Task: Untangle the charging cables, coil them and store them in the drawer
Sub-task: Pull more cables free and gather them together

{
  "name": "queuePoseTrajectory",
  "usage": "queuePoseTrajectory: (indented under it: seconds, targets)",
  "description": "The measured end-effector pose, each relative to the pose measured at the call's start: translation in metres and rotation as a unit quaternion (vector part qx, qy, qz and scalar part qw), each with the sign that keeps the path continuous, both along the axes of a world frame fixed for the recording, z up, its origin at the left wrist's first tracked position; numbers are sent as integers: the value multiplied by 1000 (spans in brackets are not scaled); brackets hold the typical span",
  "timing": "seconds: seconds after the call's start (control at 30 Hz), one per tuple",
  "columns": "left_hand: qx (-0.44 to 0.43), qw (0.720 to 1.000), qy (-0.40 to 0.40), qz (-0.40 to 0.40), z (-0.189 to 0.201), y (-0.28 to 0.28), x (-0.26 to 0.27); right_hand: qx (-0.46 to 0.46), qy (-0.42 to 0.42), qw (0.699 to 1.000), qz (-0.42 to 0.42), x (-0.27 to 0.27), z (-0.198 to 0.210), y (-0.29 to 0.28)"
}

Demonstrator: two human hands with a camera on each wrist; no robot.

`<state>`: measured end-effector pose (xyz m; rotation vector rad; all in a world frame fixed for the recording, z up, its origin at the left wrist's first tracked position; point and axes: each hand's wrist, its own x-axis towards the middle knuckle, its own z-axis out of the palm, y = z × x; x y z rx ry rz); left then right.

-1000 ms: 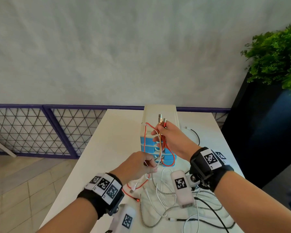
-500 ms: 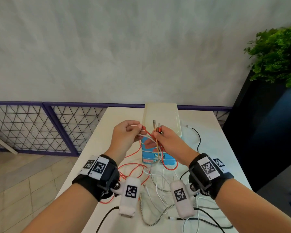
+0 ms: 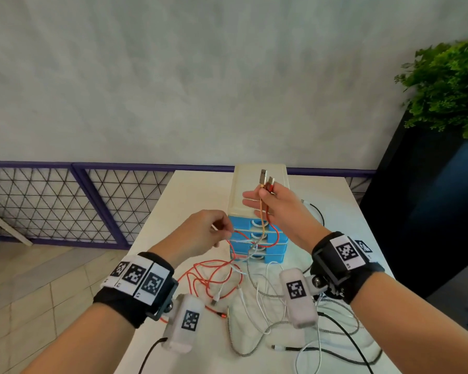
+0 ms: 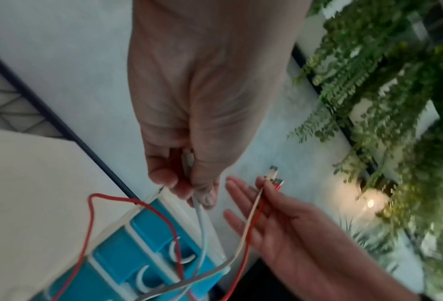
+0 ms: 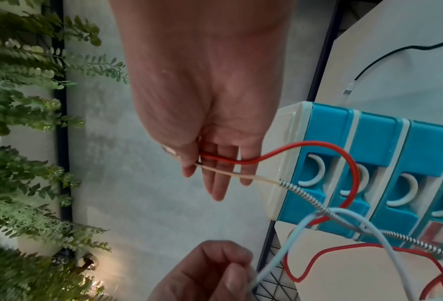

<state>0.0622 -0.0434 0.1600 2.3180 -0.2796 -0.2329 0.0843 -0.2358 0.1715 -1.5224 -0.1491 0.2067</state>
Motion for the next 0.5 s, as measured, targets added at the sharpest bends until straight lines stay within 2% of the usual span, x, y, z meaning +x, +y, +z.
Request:
queuePoseTrajectory:
  seconds: [0.07,0.17,0.23,0.37,0.43,0.5]
  targets:
    - [5,999,-5,-36,5,-4,0,-31,2,999,20,-3,4,4]
    - [-66,995,-50,-47,17,-11,2,-77,0,996,34,-6,4,11]
    - [-116,988,-106,-8,21,-15,5,-95,-2,994,46,-8,4,15]
    - [-221,958,-162,83,26,-22,8,-37,8,995,92,-12,10,16]
    - [-203,951,-209,100,26,-24,8,-35,1,993,110,-12,11,14]
    - [-188,952,-221,101,24,-26,9,-60,-8,991,117,-12,11,12]
